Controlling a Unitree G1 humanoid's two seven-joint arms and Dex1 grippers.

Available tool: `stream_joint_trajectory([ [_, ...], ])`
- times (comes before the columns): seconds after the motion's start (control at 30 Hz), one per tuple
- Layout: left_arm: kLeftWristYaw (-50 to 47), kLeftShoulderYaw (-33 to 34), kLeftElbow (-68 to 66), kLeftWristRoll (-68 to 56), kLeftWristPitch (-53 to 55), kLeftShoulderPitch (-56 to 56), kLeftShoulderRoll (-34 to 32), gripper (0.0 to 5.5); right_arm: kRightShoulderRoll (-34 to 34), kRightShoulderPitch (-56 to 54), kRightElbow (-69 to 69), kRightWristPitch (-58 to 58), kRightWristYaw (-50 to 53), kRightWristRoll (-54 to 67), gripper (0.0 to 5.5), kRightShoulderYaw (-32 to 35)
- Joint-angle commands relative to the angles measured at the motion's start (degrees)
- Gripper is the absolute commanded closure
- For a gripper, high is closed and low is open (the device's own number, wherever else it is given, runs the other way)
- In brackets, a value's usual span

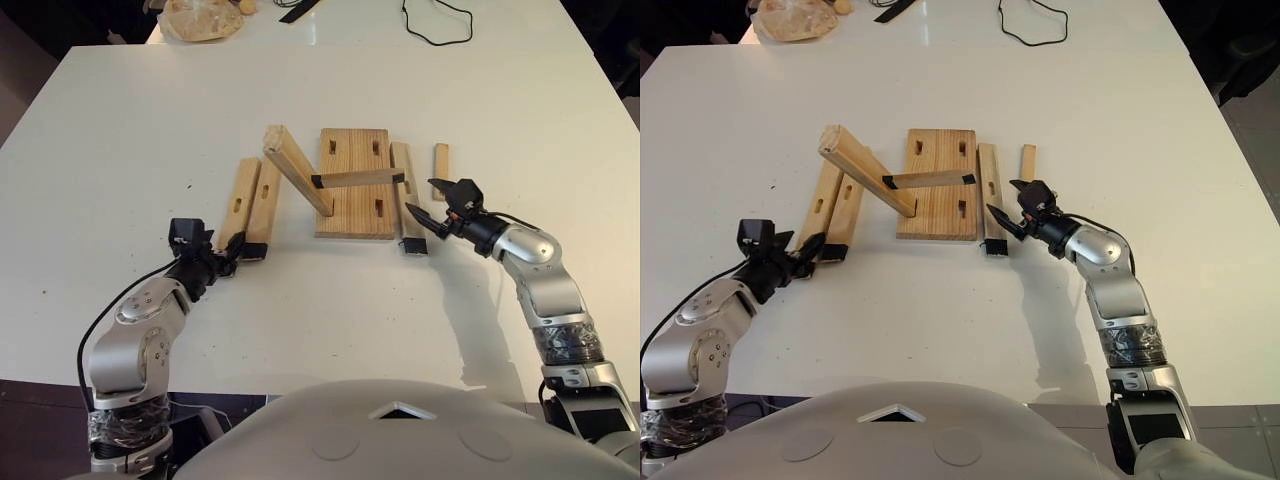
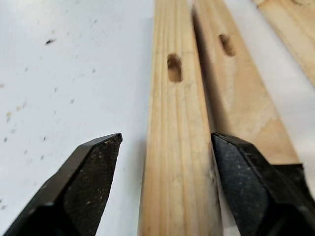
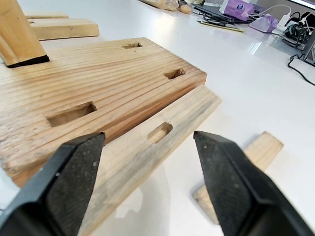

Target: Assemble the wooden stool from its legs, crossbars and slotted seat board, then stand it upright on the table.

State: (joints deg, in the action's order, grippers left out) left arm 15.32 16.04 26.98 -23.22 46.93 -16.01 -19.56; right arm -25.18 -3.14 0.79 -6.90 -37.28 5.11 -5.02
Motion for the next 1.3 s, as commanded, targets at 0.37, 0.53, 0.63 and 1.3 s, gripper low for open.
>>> stream_joint_trajectory([
  [0.37,3.2,-5.2,-3.4,2.3,3.0,-2.9,-5.0,3.02,1.5,-2.0,1.0,-0.6,1.4,1.9,2.18,2.4],
  [0.53,2.9,-3.7,-4.6,1.1,3.1,-0.9,-4.2,3.47,3.8,-6.6,-1.0,-8.4,3.5,14.3,2.18,12.3],
  [0.63,2.1,1.4,-6.4,-2.5,2.2,6.4,-2.8,3.47,5.7,-12.8,-1.6,-16.1,8.3,29.0,2.18,23.1],
  [1.3,20.0,9.8,2.2,-60.6,3.5,42.3,-15.7,3.47,2.9,-38.1,-11.4,-45.2,-5.5,70.1,2.18,20.8],
])
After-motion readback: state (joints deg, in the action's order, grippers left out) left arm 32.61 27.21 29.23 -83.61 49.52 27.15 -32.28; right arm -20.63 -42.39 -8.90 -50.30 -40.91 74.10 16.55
